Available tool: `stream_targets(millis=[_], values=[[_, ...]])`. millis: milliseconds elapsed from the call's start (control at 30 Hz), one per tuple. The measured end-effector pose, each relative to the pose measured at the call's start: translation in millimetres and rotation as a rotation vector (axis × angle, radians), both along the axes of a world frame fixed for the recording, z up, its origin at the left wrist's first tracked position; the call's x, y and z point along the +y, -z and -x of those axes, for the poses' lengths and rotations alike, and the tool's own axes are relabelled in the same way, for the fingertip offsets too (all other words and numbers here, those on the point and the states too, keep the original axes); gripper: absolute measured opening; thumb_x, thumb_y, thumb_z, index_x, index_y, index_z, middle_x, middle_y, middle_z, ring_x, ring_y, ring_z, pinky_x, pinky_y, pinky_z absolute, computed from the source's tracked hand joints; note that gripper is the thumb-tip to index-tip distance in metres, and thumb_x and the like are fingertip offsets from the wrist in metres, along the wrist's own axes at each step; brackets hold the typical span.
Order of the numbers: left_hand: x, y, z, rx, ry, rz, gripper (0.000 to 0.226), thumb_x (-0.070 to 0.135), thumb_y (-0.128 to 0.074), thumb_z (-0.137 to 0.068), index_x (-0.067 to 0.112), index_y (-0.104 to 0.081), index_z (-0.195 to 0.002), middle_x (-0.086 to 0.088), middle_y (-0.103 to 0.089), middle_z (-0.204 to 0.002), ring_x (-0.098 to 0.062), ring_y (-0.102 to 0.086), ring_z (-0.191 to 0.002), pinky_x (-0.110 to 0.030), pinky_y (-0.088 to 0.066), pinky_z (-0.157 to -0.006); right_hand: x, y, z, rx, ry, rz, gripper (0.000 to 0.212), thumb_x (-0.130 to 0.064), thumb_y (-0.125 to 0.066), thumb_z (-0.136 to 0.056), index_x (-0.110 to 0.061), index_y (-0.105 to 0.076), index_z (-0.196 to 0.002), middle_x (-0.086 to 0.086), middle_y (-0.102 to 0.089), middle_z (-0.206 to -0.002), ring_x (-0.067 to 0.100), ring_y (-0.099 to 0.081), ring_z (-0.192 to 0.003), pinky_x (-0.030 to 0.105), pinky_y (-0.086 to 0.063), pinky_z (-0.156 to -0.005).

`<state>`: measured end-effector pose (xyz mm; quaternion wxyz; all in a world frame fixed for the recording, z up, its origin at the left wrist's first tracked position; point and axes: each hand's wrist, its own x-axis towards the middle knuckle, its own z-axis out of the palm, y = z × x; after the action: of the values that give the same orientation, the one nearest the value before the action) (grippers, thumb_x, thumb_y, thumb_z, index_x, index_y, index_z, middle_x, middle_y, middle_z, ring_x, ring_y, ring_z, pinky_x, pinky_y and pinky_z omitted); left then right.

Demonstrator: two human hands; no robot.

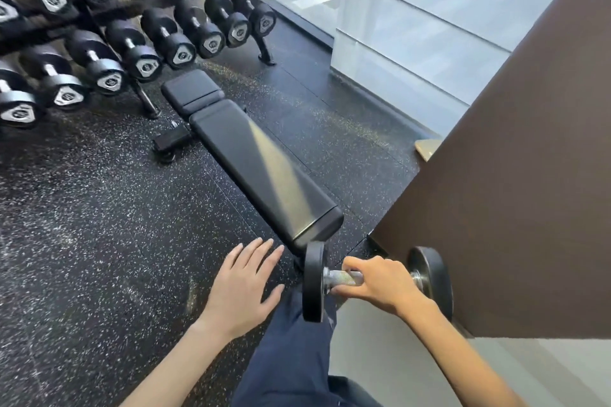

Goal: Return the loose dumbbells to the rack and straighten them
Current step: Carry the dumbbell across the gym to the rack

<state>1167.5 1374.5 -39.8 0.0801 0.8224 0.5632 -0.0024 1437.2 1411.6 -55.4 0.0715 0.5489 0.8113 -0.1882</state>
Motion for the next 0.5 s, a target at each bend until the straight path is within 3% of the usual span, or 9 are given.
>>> stream_targets(millis=[267, 500], values=[[148.7, -6.3, -7.9, -0.048, -0.015, -0.010, 0.061, 0.048, -0.037, -0.087, 0.015, -0.048, -0.137, -0.005, -0.051, -0.138, -0.025, -0.044, -0.130, -0.042, -0.026, -0.108, 143.5, -10.0, -8.2, -0.021, -0.025, -0.008, 0.062, -0.088, -0.028, -0.065, -0.032, -0.038, -0.088, 0.005, -0.068, -0.089, 0.030, -0.063, -0.085, 0.033, -0.035, -0.059], [237.2, -23.6, -15.7, -0.061, 0.003, -0.013, 0.061, 0.048, -0.037, -0.086, 0.013, -0.051, -0.135, -0.006, -0.053, -0.136, -0.025, -0.046, -0.128, -0.045, -0.036, -0.107, 235.7, -22.5, -9.9, 0.012, -0.013, -0.034, 0.057, -0.085, -0.038, -0.068, -0.033, -0.039, -0.092, 0.003, -0.067, -0.080, 0.028, -0.065, -0.080, 0.032, -0.034, -0.057]])
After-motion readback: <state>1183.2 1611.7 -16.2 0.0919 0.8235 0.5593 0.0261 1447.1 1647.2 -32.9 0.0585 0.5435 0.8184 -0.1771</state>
